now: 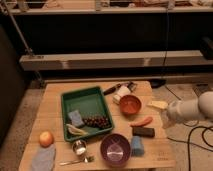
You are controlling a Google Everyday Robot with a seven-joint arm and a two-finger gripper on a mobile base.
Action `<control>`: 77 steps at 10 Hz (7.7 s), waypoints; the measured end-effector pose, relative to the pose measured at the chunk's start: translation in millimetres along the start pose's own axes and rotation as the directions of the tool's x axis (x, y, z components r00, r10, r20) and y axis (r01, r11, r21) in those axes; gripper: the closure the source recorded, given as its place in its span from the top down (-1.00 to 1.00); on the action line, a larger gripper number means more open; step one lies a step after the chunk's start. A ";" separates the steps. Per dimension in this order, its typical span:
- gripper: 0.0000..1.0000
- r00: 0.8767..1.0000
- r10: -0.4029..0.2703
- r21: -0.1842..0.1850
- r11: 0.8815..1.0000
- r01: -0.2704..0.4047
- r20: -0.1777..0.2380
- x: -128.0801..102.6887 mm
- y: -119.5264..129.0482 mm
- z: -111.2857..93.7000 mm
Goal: Stack bowls on top of each other
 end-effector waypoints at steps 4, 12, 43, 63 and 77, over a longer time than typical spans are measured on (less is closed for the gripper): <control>0.60 1.000 0.000 0.000 1.000 0.000 0.000 0.0 -0.1 -0.1; 0.60 1.000 0.000 0.000 1.000 0.000 0.000 0.0 -0.1 -0.2; -0.94 0.981 -0.176 0.009 0.984 0.176 0.077 86.8 -11.8 162.7; -1.00 0.811 -0.501 0.150 0.865 0.478 0.302 -102.7 28.8 28.5; 0.60 0.716 -0.619 0.115 0.776 0.620 0.323 -146.7 13.9 83.8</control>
